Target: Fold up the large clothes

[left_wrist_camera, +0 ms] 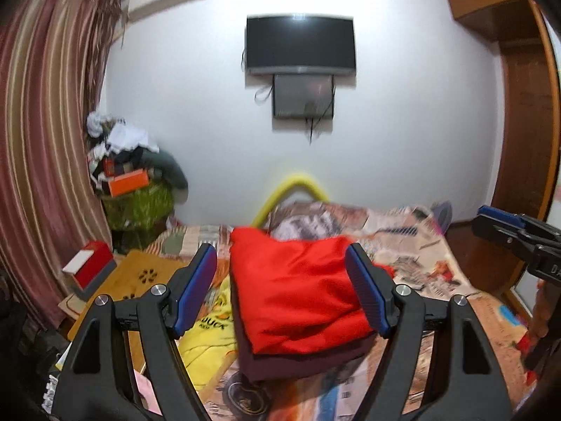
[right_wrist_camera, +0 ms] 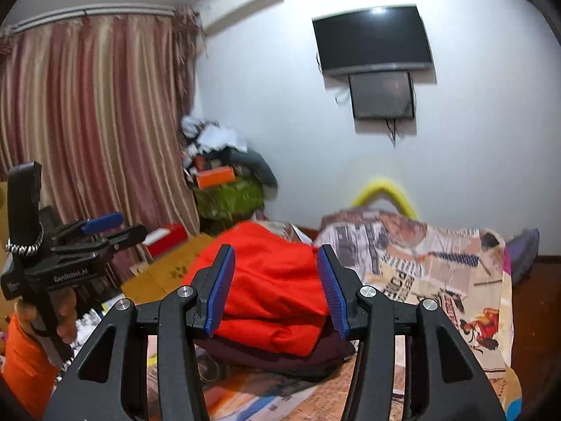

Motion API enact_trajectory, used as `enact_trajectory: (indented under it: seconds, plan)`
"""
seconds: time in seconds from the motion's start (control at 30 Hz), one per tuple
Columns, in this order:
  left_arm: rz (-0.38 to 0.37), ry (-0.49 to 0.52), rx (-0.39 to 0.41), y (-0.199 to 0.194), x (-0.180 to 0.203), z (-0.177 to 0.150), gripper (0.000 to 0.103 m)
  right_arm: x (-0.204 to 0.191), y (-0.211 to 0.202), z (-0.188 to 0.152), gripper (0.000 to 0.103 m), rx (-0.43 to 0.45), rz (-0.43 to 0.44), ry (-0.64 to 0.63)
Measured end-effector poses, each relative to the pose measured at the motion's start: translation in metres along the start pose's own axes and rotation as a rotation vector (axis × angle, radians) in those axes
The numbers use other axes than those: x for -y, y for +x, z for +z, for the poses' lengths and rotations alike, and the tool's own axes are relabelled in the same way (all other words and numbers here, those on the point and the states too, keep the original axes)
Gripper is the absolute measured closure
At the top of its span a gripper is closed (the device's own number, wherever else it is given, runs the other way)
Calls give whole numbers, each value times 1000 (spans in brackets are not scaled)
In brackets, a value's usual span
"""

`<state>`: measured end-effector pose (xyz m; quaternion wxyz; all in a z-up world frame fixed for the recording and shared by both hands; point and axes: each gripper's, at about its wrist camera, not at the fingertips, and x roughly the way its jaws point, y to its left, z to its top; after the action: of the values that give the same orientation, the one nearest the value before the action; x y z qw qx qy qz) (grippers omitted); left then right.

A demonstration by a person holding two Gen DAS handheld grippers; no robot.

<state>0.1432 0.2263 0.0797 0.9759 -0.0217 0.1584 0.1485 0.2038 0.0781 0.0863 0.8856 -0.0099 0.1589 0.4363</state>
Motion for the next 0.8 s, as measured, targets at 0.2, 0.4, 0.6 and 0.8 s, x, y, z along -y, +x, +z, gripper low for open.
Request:
enact_trajectory:
  seconds: [0.2,0.4,0.6,0.8]
  plan:
    - [-17,-20,117,-58,23,-5,28,-18,-44,2,57,103,38,-9]
    - [-8,-34,187,-96,42,-20,28,-32,-70,-6,36,176,20,-35]
    - [43,-50,219,-118,54,-33,11,-41,-84,-14,11,228,-40,-46]
    - [74,-52,224,-126,57,-41,5,-47,-89,-18,0,257,-97,-41]
